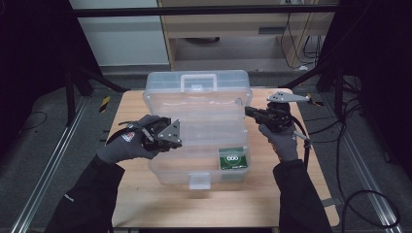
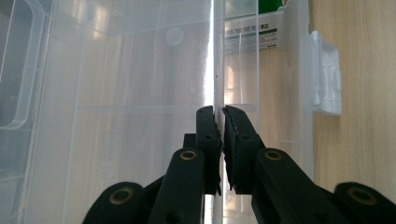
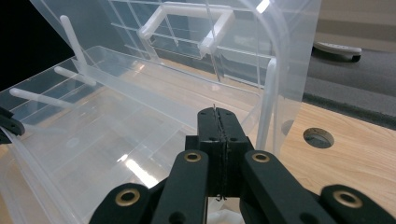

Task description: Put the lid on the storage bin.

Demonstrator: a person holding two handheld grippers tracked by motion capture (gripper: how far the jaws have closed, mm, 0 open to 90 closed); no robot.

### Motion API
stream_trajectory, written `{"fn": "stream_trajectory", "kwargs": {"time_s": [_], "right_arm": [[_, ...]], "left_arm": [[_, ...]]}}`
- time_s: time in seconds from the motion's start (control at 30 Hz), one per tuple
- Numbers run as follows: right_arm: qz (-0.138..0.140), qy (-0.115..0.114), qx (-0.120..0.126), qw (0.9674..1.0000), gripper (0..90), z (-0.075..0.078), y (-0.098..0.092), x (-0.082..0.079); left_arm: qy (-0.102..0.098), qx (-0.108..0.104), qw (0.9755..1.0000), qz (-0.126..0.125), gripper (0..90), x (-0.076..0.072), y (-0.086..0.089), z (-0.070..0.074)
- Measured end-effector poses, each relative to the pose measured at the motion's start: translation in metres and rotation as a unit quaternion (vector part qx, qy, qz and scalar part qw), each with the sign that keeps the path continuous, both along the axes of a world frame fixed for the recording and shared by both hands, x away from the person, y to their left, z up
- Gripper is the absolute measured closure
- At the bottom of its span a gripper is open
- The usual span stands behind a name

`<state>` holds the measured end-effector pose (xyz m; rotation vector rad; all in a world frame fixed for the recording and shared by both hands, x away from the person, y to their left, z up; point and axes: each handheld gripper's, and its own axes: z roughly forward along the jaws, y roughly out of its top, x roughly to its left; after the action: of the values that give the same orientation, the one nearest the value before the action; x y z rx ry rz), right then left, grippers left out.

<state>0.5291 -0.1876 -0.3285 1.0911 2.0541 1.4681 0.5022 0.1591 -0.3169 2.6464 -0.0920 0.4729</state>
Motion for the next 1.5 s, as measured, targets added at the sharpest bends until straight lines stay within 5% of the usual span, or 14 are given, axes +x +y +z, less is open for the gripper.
{"fn": "stream_trajectory", "kwargs": {"time_s": [0.53,0.8,0.97,1.1,1.43,1.5], "right_arm": [[0.005,0.01,-0.002,0.9999,90.0,-0.004,-0.003,-0.001],[0.015,0.012,-0.003,0.9998,90.0,-0.003,-0.001,-0.005],[0.019,0.021,-0.007,0.9996,90.0,-0.003,-0.001,-0.006],[0.021,0.03,-0.005,0.9993,90.0,-0.007,-0.004,-0.007],[0.022,0.037,-0.001,0.9991,90.0,-0.013,-0.009,-0.01],[0.024,0.034,-0.003,0.9991,90.0,-0.012,-0.009,-0.011]], "left_arm": [[0.003,-0.014,0.9999,-0.009,82.5,-0.008,0.003,-0.01],[0.011,-0.055,0.9984,0.004,73.0,-0.006,0.006,-0.012],[0.023,-0.134,0.9904,0.025,64.4,-0.004,0.013,-0.011],[0.046,-0.193,0.9781,0.062,57.4,-0.001,0.019,-0.015],[0.067,-0.271,0.9554,0.096,53.2,-0.003,0.036,-0.024],[0.066,-0.277,0.9533,0.1,53.3,-0.004,0.038,-0.025]]}}
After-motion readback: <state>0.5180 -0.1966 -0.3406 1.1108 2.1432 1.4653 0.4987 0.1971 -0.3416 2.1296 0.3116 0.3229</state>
